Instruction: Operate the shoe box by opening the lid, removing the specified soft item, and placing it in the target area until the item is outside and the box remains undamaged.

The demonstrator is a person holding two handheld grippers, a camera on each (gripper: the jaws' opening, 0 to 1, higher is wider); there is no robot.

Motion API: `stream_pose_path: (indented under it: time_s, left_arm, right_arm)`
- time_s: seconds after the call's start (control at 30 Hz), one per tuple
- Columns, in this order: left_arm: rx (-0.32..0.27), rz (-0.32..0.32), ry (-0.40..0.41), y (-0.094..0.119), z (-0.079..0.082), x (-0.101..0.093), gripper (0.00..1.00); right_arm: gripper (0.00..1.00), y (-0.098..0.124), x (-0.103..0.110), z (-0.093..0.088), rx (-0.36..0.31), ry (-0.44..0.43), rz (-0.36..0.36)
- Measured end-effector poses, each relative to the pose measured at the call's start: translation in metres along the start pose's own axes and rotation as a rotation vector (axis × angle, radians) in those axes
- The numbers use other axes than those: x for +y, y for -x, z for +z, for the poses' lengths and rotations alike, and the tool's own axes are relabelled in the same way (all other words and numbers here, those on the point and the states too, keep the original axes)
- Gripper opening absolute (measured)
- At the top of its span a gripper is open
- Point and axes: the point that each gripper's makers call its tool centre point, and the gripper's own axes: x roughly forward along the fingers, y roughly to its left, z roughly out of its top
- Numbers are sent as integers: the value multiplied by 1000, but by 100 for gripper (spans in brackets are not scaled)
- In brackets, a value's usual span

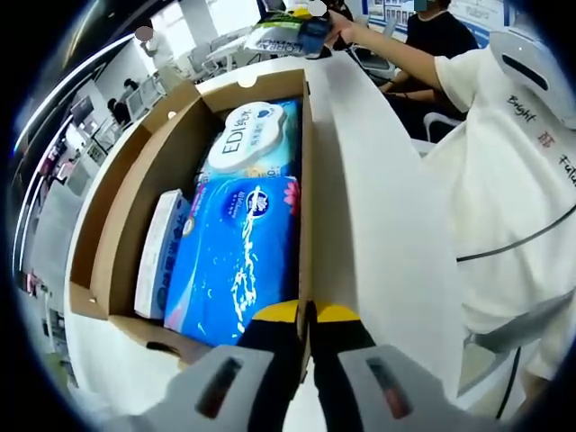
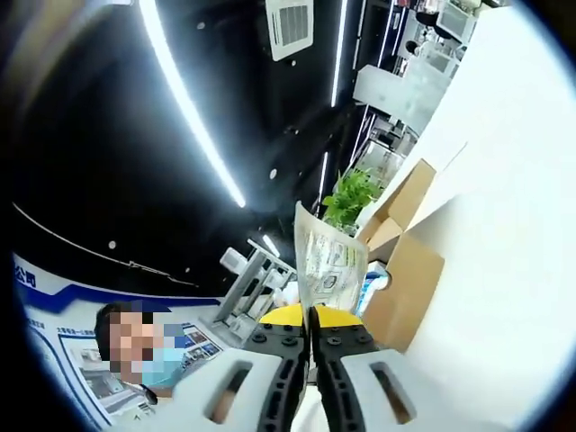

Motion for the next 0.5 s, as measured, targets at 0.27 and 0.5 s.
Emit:
stream_pose_path:
  time_s: [0.27,0.5]
  left_arm:
    - [-8,0,0,0,1,0,3]
    - [-5,-3,5,0,1,0,3]
  right_arm:
    - [0,2,-22,-1,29,-5,-80]
    - [0,9,-37,1,54,-11,-122]
